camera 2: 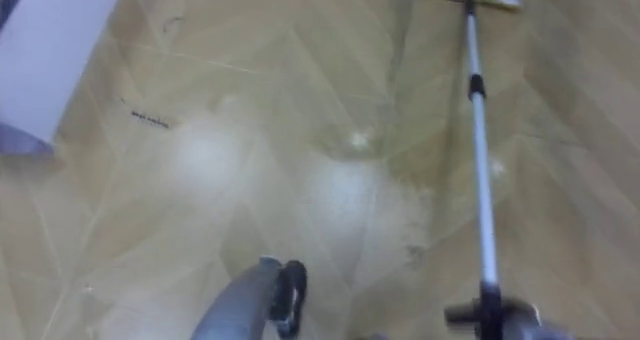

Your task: Mop floor

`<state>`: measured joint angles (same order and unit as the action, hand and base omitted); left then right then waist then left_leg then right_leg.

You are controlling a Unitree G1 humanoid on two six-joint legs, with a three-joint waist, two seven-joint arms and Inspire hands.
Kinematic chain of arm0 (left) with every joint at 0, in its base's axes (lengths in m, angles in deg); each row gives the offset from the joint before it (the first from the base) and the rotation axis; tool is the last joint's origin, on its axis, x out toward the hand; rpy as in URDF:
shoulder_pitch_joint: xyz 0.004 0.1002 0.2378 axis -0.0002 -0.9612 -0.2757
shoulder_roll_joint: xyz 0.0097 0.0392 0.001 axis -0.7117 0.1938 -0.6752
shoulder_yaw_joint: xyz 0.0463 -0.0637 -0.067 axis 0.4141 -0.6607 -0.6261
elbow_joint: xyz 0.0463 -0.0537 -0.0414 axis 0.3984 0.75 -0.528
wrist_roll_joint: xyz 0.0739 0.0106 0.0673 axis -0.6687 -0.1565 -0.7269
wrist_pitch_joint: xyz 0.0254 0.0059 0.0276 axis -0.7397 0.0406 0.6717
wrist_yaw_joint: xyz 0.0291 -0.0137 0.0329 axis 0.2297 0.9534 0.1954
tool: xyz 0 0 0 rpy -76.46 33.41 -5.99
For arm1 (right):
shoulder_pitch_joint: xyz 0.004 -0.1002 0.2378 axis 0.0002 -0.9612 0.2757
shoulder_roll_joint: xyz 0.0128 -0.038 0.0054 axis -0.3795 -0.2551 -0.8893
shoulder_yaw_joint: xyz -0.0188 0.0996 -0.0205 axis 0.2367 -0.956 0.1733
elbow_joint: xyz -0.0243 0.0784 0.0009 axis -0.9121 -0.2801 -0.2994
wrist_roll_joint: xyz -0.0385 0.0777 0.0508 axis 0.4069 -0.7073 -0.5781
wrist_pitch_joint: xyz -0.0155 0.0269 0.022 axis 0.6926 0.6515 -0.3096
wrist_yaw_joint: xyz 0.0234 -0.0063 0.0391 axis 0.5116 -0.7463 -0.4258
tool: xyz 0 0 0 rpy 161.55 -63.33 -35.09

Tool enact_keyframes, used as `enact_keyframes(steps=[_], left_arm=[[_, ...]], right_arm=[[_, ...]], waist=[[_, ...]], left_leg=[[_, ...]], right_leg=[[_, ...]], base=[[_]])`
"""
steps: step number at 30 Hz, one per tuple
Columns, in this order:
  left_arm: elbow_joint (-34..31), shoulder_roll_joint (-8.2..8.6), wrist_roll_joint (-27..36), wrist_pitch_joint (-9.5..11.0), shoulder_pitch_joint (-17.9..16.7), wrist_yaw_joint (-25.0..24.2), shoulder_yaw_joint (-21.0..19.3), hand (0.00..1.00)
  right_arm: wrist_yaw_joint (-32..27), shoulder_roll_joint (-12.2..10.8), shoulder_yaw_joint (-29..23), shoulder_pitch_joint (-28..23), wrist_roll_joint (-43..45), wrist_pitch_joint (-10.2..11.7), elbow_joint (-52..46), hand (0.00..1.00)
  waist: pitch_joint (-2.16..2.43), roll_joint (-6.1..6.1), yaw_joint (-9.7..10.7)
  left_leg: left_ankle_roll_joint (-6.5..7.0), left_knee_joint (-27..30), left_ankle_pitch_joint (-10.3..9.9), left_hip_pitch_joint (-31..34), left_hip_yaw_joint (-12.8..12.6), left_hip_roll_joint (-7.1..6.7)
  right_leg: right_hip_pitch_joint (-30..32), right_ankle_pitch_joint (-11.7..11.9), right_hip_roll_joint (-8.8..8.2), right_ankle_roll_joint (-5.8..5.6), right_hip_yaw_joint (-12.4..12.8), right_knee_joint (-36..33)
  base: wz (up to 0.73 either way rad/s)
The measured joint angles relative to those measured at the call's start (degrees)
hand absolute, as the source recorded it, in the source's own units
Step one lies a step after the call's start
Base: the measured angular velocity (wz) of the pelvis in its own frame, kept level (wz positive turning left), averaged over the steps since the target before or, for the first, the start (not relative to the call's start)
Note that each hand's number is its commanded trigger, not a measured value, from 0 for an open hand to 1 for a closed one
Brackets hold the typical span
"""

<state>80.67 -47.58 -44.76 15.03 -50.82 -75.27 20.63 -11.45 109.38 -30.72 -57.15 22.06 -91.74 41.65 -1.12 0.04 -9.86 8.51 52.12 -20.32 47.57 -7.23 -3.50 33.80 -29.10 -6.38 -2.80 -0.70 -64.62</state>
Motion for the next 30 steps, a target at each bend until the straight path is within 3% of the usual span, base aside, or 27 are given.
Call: enact_keyframes(steps=[1,2,3,4,5,7,9,10,11,12,13,14,15,16,17,18,19,20,21,22,23,24,25,26,27,28,30], left_arm=[[-0.27,0.34,-1.03,0.43,0.27,0.11,-0.1,0.0],[-0.5,0.35,-1.99,1.09,0.47,0.43,-0.09,0.0],[-0.75,0.3,-2.29,1.17,0.6,0.57,-0.11,0.0],[-0.81,0.2,-2.74,1.17,1.0,1.18,-0.16,0.0],[-0.81,0.29,-2.75,1.16,1.33,1.78,-0.08,0.0],[-0.77,0.66,-2.75,0.84,1.42,2.54,-0.13,0.0],[-0.73,1.43,-2.73,0.33,1.3,3.04,-0.12,0.0],[-0.73,1.88,-2.73,-0.28,1.34,3.12,-0.17,0.0],[-0.73,2.27,-2.46,-0.9,1.35,3.51,-0.1,0.0],[-0.74,2.31,-2.12,-1.13,1.35,3.56,-0.1,0.0],[-0.78,2.27,-1.96,-1.66,1.36,3.68,0.02,0.0],[-0.86,2.16,-1.64,-1.89,1.39,3.8,0.05,0.0],[-0.88,1.57,0.12,-2.06,1.31,4.28,0.37,0.0],[-1.49,0.53,2.66,-2.24,1.21,5.0,1.6,0.0],[-2.08,0.06,3.5,-2.22,1.07,5.17,1.97,0.0],[-2.92,-0.67,4.38,-1.98,0.73,5.33,2.53,0.0],[-3.8,-1.39,4.66,-1.94,0.24,5.36,2.66,0.0],[-4.17,-1.66,4.49,-1.92,-0.67,5.28,2.35,0.0],[-4.14,-1.66,4.23,-1.97,-1.16,5.04,2.17,0.0],[-4.21,-1.54,3.96,-2.13,-2.07,4.33,2.19,0.0],[-4.27,-1.55,3.96,-2.12,-3.11,3.33,2.19,0.0],[-4.27,-1.68,4.0,-2.13,-3.38,2.96,2.17,0.0],[-4.0,-1.88,3.99,-2.29,-3.64,2.26,2.08,0.0],[-4.14,-1.88,3.95,-2.35,-3.04,1.73,2.11,0.0],[-4.12,-1.93,3.84,-2.3,-2.68,1.44,2.11,0.0],[-4.37,-1.89,3.53,-2.26,-2.06,1.21,2.11,0.0],[-4.96,-1.51,3.53,-1.77,-1.93,1.21,1.95,0.0]], right_arm=[[-0.95,0.22,0.11,-3.44,0.84,0.0,1.05,1.0],[-1.92,0.05,0.06,-6.43,1.88,-0.03,1.01,1.0],[-2.37,-0.12,-0.09,-7.2,2.17,-0.04,0.91,1.0],[-3.18,-0.9,-0.17,-7.69,2.85,-0.12,0.87,1.0],[-4.06,-2.01,-0.07,-7.88,4.16,-0.15,0.81,1.0],[-5.11,-3.94,-0.02,-8.16,5.93,-0.96,0.16,1.0],[-5.93,-5.6,-0.26,-7.94,7.29,-2.51,-1.04,1.0],[-6.09,-6.36,-0.86,-7.14,8.5,-3.64,-1.48,1.0],[-6.22,-6.56,-0.99,-6.19,8.64,-4.23,-1.32,1.0],[-6.26,-6.51,-1.13,-5.38,8.72,-4.55,-1.27,1.0],[-6.35,-5.75,-1.3,-3.65,8.83,-5.11,-1.31,1.0],[-6.31,-5.21,-1.35,-2.63,8.82,-5.38,-1.28,1.0],[-6.27,-4.15,-1.4,0.13,8.83,-5.79,-1.2,1.0],[-6.0,-2.99,-1.1,3.58,8.34,-5.74,-1.2,1.0],[-5.77,-2.45,-1.02,5.34,8.04,-5.62,-1.17,1.0],[-5.34,-1.57,-0.52,8.48,7.12,-5.18,-1.17,1.0],[-4.95,-0.74,-0.05,11.5,5.54,-3.84,-1.57,1.0],[-4.64,-0.63,-0.02,14.37,5.16,-2.48,-1.69,1.0],[-4.45,-0.72,-0.1,15.65,5.15,-1.94,-1.81,1.0],[-4.14,-0.71,-0.22,17.17,4.68,-1.56,-2.03,1.0],[-3.6,-0.73,-0.33,17.39,3.9,-1.57,-2.6,1.0],[-3.46,-0.82,-0.34,17.02,3.7,-1.58,-2.85,1.0],[-3.5,-0.69,-0.3,15.04,2.43,-1.49,-2.96,1.0],[-3.52,-0.06,-0.25,12.46,1.11,-1.49,-2.9,1.0],[-3.53,0.04,-0.24,11.02,0.45,-1.4,-2.72,1.0],[-3.61,0.21,-0.22,7.73,-0.89,-1.13,-2.09,1.0],[-4.15,0.5,0.14,2.98,-0.94,-1.14,-0.73,1.0]], waist=[[0.95,1.49,0.4],[1.54,2.67,0.74],[1.45,3.17,1.18],[0.97,4.02,1.93],[0.62,4.51,2.94],[0.69,5.26,3.9],[0.49,4.92,4.86],[0.51,5.23,5.11],[0.18,4.64,5.12],[0.15,4.5,5.1],[0.0,4.23,5.08],[-0.03,4.07,4.86],[-0.1,3.47,4.21],[-0.47,2.3,2.59],[-0.63,1.73,1.83],[-0.7,0.52,0.69],[-0.82,-0.42,-0.94],[-1.31,-1.16,-2.18],[-1.42,-1.34,-2.61],[-1.47,-1.39,-3.45],[-1.36,-1.06,-3.33],[-1.28,-0.9,-3.01],[-0.97,-1.06,-2.49],[-0.85,-0.61,-1.44],[-0.88,-0.58,-1.13],[-0.81,-0.48,-0.87],[-0.08,0.76,-0.57]], left_leg=[[0.68,0.1,-2.04,-2.04,-0.1,-0.85],[0.99,-0.37,-3.52,-4.01,0.38,-1.49],[0.91,-0.7,-3.97,-4.92,1.47,-1.92],[0.54,-1.77,-4.26,-6.82,3.8,-2.72],[0.19,-3.52,-4.43,-8.92,6.53,-3.44],[-0.38,-6.42,-4.71,-12.19,9.18,-3.55],[-0.95,-9.21,-5.0,-15.61,12.18,-4.25],[-1.52,-9.71,-5.65,-17.21,14.66,-4.73],[-2.29,-9.24,-6.57,-18.17,16.55,-5.22],[-2.79,-8.07,-6.8,-18.11,16.82,-5.32],[-4.81,-2.16,-6.6,-16.33,15.34,-5.0],[-6.55,2.29,-5.63,-14.47,13.77,-4.46],[-10.51,11.49,-2.07,-10.46,10.35,-2.56],[-11.53,19.22,3.93,-6.44,7.42,-0.64],[-11.39,22.24,7.72,-4.55,6.65,-0.01],[-11.21,26.71,13.45,-1.01,5.55,0.85],[-9.46,28.61,12.53,2.95,4.97,2.29],[-8.18,25.34,9.37,5.47,4.33,4.02],[-8.27,21.75,7.67,6.06,4.3,4.69],[-8.59,10.89,5.64,5.82,4.51,5.08],[-8.35,-0.57,6.12,4.54,4.88,5.23],[-6.34,-4.22,6.46,3.9,4.54,5.28],[-4.23,-4.8,6.66,2.94,3.07,4.5],[-2.22,-4.71,5.2,1.78,1.69,3.5],[-1.61,-4.62,4.39,1.07,0.77,3.1],[-0.62,-4.37,2.81,-0.65,-0.18,1.85],[0.28,-3.75,0.25,-2.71,0.03,0.38]], right_leg=[[1.11,5.05,-0.02,0.05,1.62,-4.5],[3.0,7.8,0.57,-0.06,2.89,-8.49],[4.44,7.67,1.18,0.09,3.02,-9.85],[7.69,7.08,2.23,0.75,3.01,-10.59],[10.56,6.44,3.25,0.74,1.8,-7.36],[12.26,6.45,4.8,0.98,1.02,3.2],[11.85,7.85,4.98,2.31,0.35,15.47],[11.33,10.05,5.02,3.2,-0.18,21.56],[10.47,12.37,4.38,3.84,-1.58,22.46],[10.03,12.36,3.86,4.05,-2.4,21.91],[9.37,12.26,2.46,4.48,-4.5,19.86],[9.32,11.36,1.95,5.81,-5.44,18.2],[9.39,8.51,1.9,6.28,-5.87,14.85],[9.58,6.38,1.9,6.78,-5.96,12.25],[9.58,5.51,1.99,6.73,-5.91,11.42],[9.5,4.27,2.17,6.97,-5.8,10.46],[9.31,3.14,2.65,7.51,-5.78,9.97],[8.45,2.74,3.35,7.6,-5.86,10.22],[7.68,2.46,3.66,7.56,-5.89,10.71],[5.75,2.08,4.19,7.18,-6.02,12.34],[3.09,1.23,4.15,6.48,-6.79,14.29],[1.81,0.71,3.93,5.98,-7.19,15.07],[-0.12,-0.64,2.7,4.63,-7.22,15.14],[-0.94,-0.98,1.62,3.97,-6.56,13.02],[-0.56,-0.67,0.99,3.41,-5.8,11.15],[0.1,1.0,0.26,1.46,-3.89,6.58],[2.73,7.29,0.76,0.38,-0.38,-1.36]], base=[[-0.03],[-0.18],[-0.44],[-0.6],[-0.63],[-0.54],[-0.3],[-0.1],[-0.04],[0.21],[0.3],[0.38],[0.19],[0.11],[0.04],[0.04],[-0.07],[-0.13],[-0.13],[0.07],[0.18],[0.48],[0.83],[0.92],[0.91],[0.58],[0.3]])
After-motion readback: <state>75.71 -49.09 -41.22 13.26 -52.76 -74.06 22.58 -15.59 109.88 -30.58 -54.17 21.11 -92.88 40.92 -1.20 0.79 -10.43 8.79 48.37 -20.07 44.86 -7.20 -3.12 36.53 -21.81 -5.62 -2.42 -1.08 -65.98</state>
